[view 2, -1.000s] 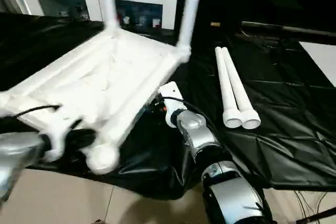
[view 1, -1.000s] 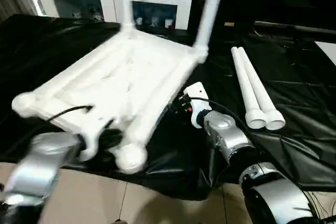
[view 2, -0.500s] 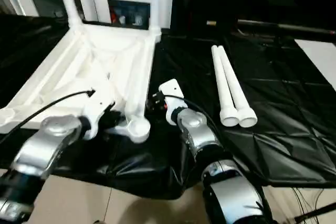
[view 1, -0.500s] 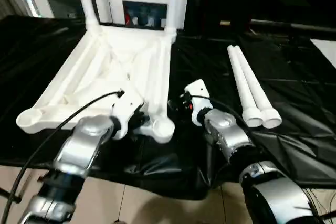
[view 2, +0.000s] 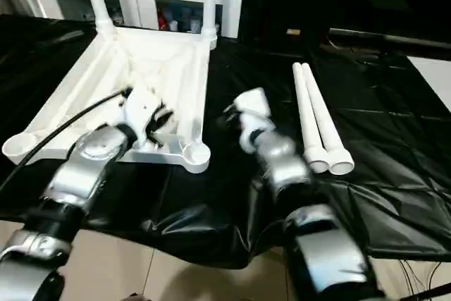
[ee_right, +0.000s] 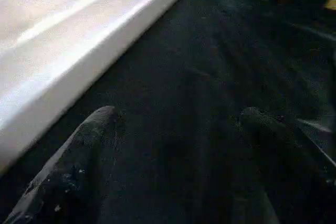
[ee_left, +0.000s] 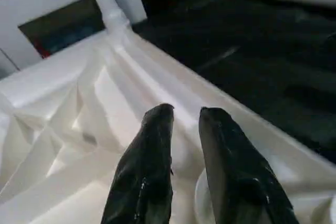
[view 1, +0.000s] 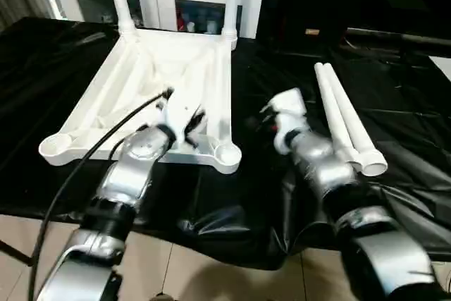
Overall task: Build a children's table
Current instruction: Pick table leg
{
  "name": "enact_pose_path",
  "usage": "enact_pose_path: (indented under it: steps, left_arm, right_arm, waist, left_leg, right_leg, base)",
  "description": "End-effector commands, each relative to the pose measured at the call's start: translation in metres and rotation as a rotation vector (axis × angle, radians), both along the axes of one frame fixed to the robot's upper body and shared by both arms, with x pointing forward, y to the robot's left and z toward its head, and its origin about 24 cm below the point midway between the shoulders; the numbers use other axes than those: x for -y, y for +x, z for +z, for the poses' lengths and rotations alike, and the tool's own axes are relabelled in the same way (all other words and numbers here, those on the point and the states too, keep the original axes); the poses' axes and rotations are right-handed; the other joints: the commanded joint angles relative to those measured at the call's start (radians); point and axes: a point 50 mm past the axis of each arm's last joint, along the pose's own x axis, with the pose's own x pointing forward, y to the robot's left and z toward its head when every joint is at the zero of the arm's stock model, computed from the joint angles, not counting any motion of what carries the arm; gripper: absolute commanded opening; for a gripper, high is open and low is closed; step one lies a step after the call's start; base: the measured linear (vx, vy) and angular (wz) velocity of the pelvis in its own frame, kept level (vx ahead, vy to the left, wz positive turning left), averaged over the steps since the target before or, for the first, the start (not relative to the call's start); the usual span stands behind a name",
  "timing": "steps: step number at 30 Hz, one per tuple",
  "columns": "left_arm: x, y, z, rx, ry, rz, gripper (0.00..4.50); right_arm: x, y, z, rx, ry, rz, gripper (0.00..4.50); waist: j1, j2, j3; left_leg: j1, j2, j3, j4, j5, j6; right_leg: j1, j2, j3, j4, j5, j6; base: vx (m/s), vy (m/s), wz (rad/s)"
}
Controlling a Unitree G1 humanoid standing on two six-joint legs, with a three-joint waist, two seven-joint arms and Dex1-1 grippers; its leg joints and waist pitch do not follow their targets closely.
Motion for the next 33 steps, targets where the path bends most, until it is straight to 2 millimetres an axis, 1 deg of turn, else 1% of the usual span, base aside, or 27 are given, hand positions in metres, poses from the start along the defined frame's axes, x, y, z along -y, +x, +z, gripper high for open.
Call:
enact_pose_path:
  steps: [1,2,3,4,5,6,7,9,10,12,15,16,18,19,20,21,22,23,24,25,26,27,28,29,31,32,33]
  left_arm:
    - [0.006,0.001,0.019,0.058,-0.092,-0.035,1.19]
    - [0.009,-0.003,0.024,0.055,-0.125,-0.075,1.19]
    - [0.012,-0.006,0.027,0.051,-0.140,-0.114,1.19]
    - [0.017,-0.011,0.029,0.042,-0.145,-0.176,1.19]
    - [0.020,-0.014,0.028,0.030,-0.133,-0.214,1.19]
    - [0.022,-0.019,0.028,0.015,-0.116,-0.258,1.19]
    - [0.024,-0.023,0.028,-0.004,-0.104,-0.304,1.19]
    - [0.026,-0.031,0.026,-0.041,-0.083,-0.367,1.19]
    - [0.027,-0.040,0.024,-0.080,-0.060,-0.429,1.19]
    - [0.027,-0.049,0.021,-0.119,-0.034,-0.476,1.19]
    - [0.026,-0.060,0.016,-0.156,-0.008,-0.512,1.19]
    - [0.026,-0.060,0.016,-0.156,-0.008,-0.512,1.19]
    - [0.028,-0.066,0.018,-0.142,-0.011,-0.520,1.19]
    - [0.030,-0.069,0.021,-0.125,-0.014,-0.531,1.19]
    - [0.029,-0.071,0.021,-0.127,-0.016,-0.531,1.19]
    - [0.029,-0.073,0.021,-0.129,-0.017,-0.530,1.19]
    - [0.027,-0.076,0.022,-0.137,-0.017,-0.532,1.19]
    - [0.025,-0.078,0.022,-0.142,-0.017,-0.533,1.19]
    - [0.021,-0.080,0.023,-0.155,-0.001,-0.535,1.19]
    - [0.018,-0.083,0.023,-0.166,0.001,-0.539,1.19]
    - [0.016,-0.084,0.024,-0.172,0.001,-0.540,1.19]
    - [0.015,-0.085,0.024,-0.174,-0.001,-0.541,1.19]
    - [0.013,-0.085,0.026,-0.173,0.004,-0.538,1.19]
    - [0.012,-0.084,0.026,-0.172,0.008,-0.535,1.19]
    - [0.010,-0.081,0.028,-0.167,0.028,-0.522,1.19]
    - [0.011,-0.081,0.028,-0.168,0.034,-0.521,1.19]
    - [0.011,-0.081,0.028,-0.168,0.034,-0.521,1.19]
  right_arm:
    - [0.016,0.005,0.011,0.011,-0.021,-0.080,4.13]
    - [0.025,0.007,0.013,-0.007,-0.034,-0.126,4.13]
    - [0.032,0.009,0.014,-0.027,-0.044,-0.162,4.13]
    - [0.042,0.011,0.016,-0.057,-0.059,-0.210,4.23]
    - [0.047,0.012,0.018,-0.066,-0.060,-0.238,4.23]
    - [0.053,0.013,0.020,-0.086,-0.057,-0.274,4.43]
    - [0.059,0.014,0.022,-0.109,-0.056,-0.301,4.43]
    - [0.070,0.015,0.025,-0.134,-0.051,-0.350,4.43]
    - [0.079,0.015,0.027,-0.172,-0.041,-0.380,4.43]
    - [0.085,0.014,0.026,-0.226,-0.022,-0.393,4.43]
    - [0.092,0.010,0.020,-0.307,0.014,-0.421,4.43]
    - [0.092,0.010,0.020,-0.307,0.014,-0.421,4.43]
    - [0.090,0.009,0.016,-0.341,0.033,-0.398,4.43]
    - [0.086,0.009,0.015,-0.349,0.039,-0.368,4.43]
    - [0.084,0.008,0.013,-0.363,0.040,-0.360,4.43]
    - [0.083,0.008,0.011,-0.375,0.042,-0.355,4.43]
    - [0.081,0.008,0.009,-0.381,0.032,-0.365,4.43]
    - [0.080,0.007,0.008,-0.383,0.025,-0.372,4.43]
    - [0.076,0.008,0.008,-0.385,0.027,-0.375,4.43]
    - [0.074,0.008,0.007,-0.392,0.032,-0.373,4.43]
    - [0.071,0.009,0.007,-0.400,0.034,-0.367,4.43]
    - [0.070,0.009,0.007,-0.406,0.034,-0.363,4.43]
    - [0.068,0.009,0.007,-0.407,0.030,-0.359,4.43]
    - [0.068,0.009,0.007,-0.409,0.025,-0.358,4.43]
    - [0.068,0.008,0.005,-0.420,0.015,-0.364,4.43]
    - [0.070,0.008,0.004,-0.428,0.016,-0.370,4.43]
    - [0.070,0.008,0.004,-0.428,0.016,-0.370,4.43]
  waist:
    - [0.005,0.015,-0.086]
    - [0.006,0.023,-0.086]
    - [0.005,0.017,-0.087]
    - [0.004,0.018,-0.084]
    - [0.003,0.017,-0.084]
    - [0.002,0.019,-0.081]
    - [0.000,0.018,-0.080]
    - [-0.005,0.018,-0.080]
    - [-0.007,0.020,-0.082]
    - [-0.006,0.019,-0.077]
    - [-0.007,0.023,-0.076]
    - [-0.008,0.023,-0.075]
    - [-0.007,0.025,-0.076]
    - [-0.006,0.023,-0.077]
    - [-0.006,0.015,-0.077]
    - [-0.004,0.021,-0.076]
    - [-0.004,0.017,-0.076]
    - [-0.003,0.019,-0.077]
    - [-0.007,0.008,-0.075]
    - [-0.008,-0.001,-0.073]
    - [-0.006,0.003,-0.071]
    - [-0.007,0.011,-0.070]
    - [-0.006,0.010,-0.062]
    - [-0.005,0.011,-0.063]
    - [-0.001,0.007,-0.060]
    - [-0.001,0.008,-0.060]
    - [-0.001,0.012,-0.061]
  left_leg:
    - [0.008,0.000,0.005,-0.055,-0.086,0.005]
    - [0.009,0.000,0.004,-0.054,-0.086,0.002]
    - [0.010,0.001,0.006,-0.054,-0.090,-0.001]
    - [0.011,0.001,0.009,-0.053,-0.101,0.001]
    - [0.010,0.001,0.008,-0.053,-0.106,0.000]
    - [0.010,0.000,0.009,-0.053,-0.115,0.001]
    - [0.008,0.000,0.010,-0.053,-0.121,0.001]
    - [0.009,0.001,0.010,-0.054,-0.128,-0.004]
    - [0.009,0.002,0.009,-0.052,-0.127,-0.009]
    - [0.009,0.000,0.013,-0.052,-0.136,-0.008]
    - [0.009,0.002,0.011,-0.054,-0.148,-0.010]
    - [0.010,0.001,0.012,-0.053,-0.152,-0.010]
    - [0.008,0.002,0.012,-0.052,-0.151,-0.013]
    - [0.006,0.003,0.011,-0.052,-0.144,-0.009]
    - [0.004,0.003,0.012,-0.052,-0.140,-0.004]
    - [0.004,0.002,0.012,-0.051,-0.135,0.001]
    - [0.004,0.002,0.013,-0.051,-0.131,0.004]
    - [0.004,0.003,0.012,-0.051,-0.124,0.002]
    - [0.001,0.002,0.012,-0.053,-0.123,0.003]
    - [0.002,0.003,0.014,-0.054,-0.130,0.005]
    - [0.001,0.002,0.012,-0.054,-0.131,0.004]
    - [0.006,0.003,0.014,-0.053,-0.142,0.000]
    - [0.005,0.003,0.014,-0.056,-0.154,-0.003]
    - [0.006,0.003,0.014,-0.056,-0.157,-0.005]
    - [0.007,0.003,0.014,-0.057,-0.160,-0.010]
    - [0.008,0.003,0.014,-0.058,-0.163,-0.011]
    - [0.008,0.003,0.014,-0.058,-0.162,-0.015]
  right_leg:
    - [0.066,-0.047,0.023,-0.050,0.108,-0.245]
    - [0.064,-0.047,0.023,-0.048,0.110,-0.249]
    - [0.065,-0.047,0.022,-0.047,0.107,-0.258]
    - [0.062,-0.044,0.022,-0.050,0.094,-0.260]
    - [0.063,-0.045,0.022,-0.048,0.086,-0.262]
    - [0.061,-0.044,0.022,-0.051,0.060,-0.256]
    - [0.061,-0.044,0.023,-0.053,0.043,-0.247]
    - [0.060,-0.044,0.022,-0.052,0.018,-0.242]
    - [0.059,-0.044,0.022,-0.048,0.019,-0.246]
    - [0.055,-0.039,0.022,-0.054,0.018,-0.244]
    - [0.056,-0.041,0.020,-0.053,0.004,-0.245]
    - [0.055,-0.040,0.021,-0.055,0.000,-0.246]
    - [0.057,-0.042,0.020,-0.055,0.006,-0.253]
    - [0.060,-0.043,0.020,-0.052,0.018,-0.259]
    - [0.061,-0.043,0.020,-0.053,0.018,-0.260]
    - [0.059,-0.044,0.020,-0.053,0.012,-0.263]
    - [0.059,-0.043,0.020,-0.053,0.008,-0.264]
    - [0.059,-0.045,0.020,-0.049,0.010,-0.264]
    - [0.060,-0.043,0.019,-0.052,-0.004,-0.259]
    - [0.056,-0.044,0.019,-0.054,-0.031,-0.252]
    - [0.055,-0.045,0.020,-0.051,-0.046,-0.248]
    - [0.049,-0.044,0.020,-0.055,-0.068,-0.242]
    - [0.044,-0.042,0.021,-0.058,-0.087,-0.236]
    - [0.045,-0.042,0.021,-0.059,-0.094,-0.233]
    - [0.042,-0.043,0.022,-0.058,-0.101,-0.224]
    - [0.041,-0.043,0.021,-0.058,-0.104,-0.223]
    - [0.041,-0.043,0.021,-0.057,-0.095,-0.223]
  base:
    - [0.000,0.000,0.00]
    - [0.000,0.000,0.00]
    - [0.000,0.000,0.00]
    - [0.000,0.000,0.00]
    - [0.000,0.000,0.00]
    - [0.000,0.000,0.00]
    - [0.000,0.000,0.00]
    - [0.000,0.000,0.00]
    - [0.000,0.000,0.00]
    - [0.000,0.000,0.00]
    - [0.000,0.000,0.00]
    - [0.000,0.000,0.00]
    - [0.000,0.000,0.00]
    - [0.000,0.000,0.00]
    - [0.000,0.000,0.00]
    - [0.000,0.000,0.00]
    - [0.000,0.000,0.00]
    - [0.000,0.000,0.00]
    - [0.000,0.000,0.00]
    - [0.000,0.000,0.00]
    - [0.000,0.000,0.00]
    - [0.000,0.000,0.00]
    - [0.000,0.000,0.00]
    - [0.000,0.000,0.00]
    - [0.000,0.000,0.00]
    - [0.000,0.000,0.00]
    - [0.000,0.000,0.00]
